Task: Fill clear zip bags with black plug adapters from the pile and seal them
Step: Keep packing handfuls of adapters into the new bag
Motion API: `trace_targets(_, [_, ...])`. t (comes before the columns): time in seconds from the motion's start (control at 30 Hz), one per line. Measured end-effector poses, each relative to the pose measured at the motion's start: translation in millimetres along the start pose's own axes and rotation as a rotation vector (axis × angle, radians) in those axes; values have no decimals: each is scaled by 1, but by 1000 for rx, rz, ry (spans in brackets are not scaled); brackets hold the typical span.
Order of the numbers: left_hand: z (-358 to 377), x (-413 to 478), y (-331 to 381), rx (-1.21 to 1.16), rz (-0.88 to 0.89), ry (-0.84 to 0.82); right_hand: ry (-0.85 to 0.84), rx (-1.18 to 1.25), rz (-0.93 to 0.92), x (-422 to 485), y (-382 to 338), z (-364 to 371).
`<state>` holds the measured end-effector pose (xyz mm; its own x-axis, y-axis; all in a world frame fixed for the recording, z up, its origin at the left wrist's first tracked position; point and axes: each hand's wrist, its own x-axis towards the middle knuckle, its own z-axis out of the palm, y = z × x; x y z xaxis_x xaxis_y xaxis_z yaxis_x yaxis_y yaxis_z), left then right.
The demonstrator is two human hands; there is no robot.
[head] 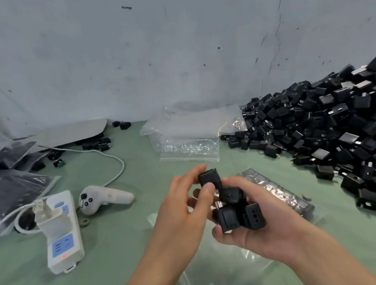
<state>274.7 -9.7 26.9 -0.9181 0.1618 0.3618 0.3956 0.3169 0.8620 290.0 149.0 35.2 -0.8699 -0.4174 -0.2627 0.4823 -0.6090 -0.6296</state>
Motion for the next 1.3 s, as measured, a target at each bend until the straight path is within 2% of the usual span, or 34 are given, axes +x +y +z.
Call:
trace_targets(0.13, [-3,-9,-6,55,-8,20,33,-73,2,-6,8,3])
trace_targets(0.2, [-4,-15,-8,42,-43,65,-1,-70,-2,-8,12,5])
trace_targets(0.37, [-15,-24,-9,-250,-156,230,-5,56,31,-8,21,10])
trace_targets(0.47, [-36,-23,-17,-347,-304,364,52,201,-1,-8,21,5])
trace_targets(0.57, [-51,-28,-30,-457,-486,392,139,289,-79,-12,10,-7])
trace_targets(0.67, [-57,-35,-45,-433,-605,404,246,264,-208,-21,-11,-26])
trace_targets(0.7, [-59,-37,-51,-392,-619,406,317,190,-267,-26,-20,-34])
trace_targets(0.77, [-64,-36,-60,-295,-629,402,564,-68,-406,-36,-38,-54])
trace_targets(0.87, [-67,-31,-70,-178,-628,358,1066,-690,-636,-49,-58,-97])
trace_targets(0.93, [-68,-28,-75,-149,-624,308,1364,-1052,-622,-57,-64,-121])
trace_targets(0.97, [-68,-27,-76,-133,-619,272,1459,-1149,-565,-59,-65,-129])
trace_targets(1.03, [-70,-27,-79,-60,-590,179,1553,-1277,-438,-59,-66,-137])
trace_targets(1.2, [-83,-30,-79,205,-449,-19,1596,-1488,-172,-62,-72,-143])
trace_targets(1.3, [-81,-36,-77,347,-246,-50,1578,-1510,-83,-69,-75,-142])
